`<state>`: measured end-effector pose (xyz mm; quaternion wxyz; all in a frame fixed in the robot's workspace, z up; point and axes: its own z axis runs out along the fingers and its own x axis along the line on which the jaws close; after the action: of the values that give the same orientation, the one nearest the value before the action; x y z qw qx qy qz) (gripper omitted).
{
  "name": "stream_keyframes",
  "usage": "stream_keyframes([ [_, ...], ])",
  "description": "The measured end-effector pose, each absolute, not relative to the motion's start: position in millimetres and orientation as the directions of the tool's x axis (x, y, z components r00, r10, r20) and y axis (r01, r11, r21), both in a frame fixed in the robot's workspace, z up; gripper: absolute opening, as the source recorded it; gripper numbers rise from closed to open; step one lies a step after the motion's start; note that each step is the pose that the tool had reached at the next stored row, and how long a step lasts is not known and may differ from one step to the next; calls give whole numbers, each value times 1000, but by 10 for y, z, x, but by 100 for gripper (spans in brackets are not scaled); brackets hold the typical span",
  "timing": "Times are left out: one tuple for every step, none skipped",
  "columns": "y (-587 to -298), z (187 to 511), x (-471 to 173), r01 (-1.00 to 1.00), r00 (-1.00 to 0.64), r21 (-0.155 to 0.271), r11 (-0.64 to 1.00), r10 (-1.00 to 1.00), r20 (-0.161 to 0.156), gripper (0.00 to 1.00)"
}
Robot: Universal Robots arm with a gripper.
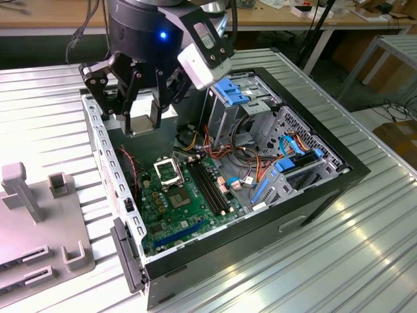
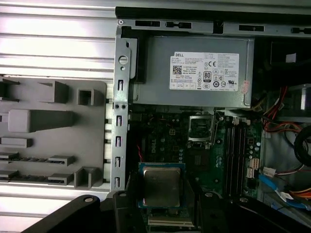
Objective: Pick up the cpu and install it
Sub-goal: 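Reach for the cpu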
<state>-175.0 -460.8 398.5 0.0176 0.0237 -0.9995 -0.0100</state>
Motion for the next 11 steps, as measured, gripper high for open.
stream_keyframes([
  [-4608,3985,-1733,-47,-998,21,999,-48,35,47],
  [-4608,3985,-1709,-47,-998,21,999,-48,35,47],
  [-4608,3985,-1687,-47,-998,21,999,-48,35,47],
  [-4608,3985,-1652,-47,-998,21,999,-48,35,47],
  [-4608,3985,-1627,-47,-998,21,999,-48,35,47],
  [-4608,3984,-1599,-47,-998,21,999,-48,35,47],
  [-4608,3984,-1575,-47,-998,21,999,-48,35,47],
  [-4608,3984,-1532,-47,-998,21,999,-48,35,47],
  [-4608,3983,-1485,-47,-998,21,999,-48,35,47],
  [-4608,3983,-1431,-47,-998,21,999,-48,35,47],
  [-4608,3983,-1412,-47,-998,21,999,-48,35,47],
])
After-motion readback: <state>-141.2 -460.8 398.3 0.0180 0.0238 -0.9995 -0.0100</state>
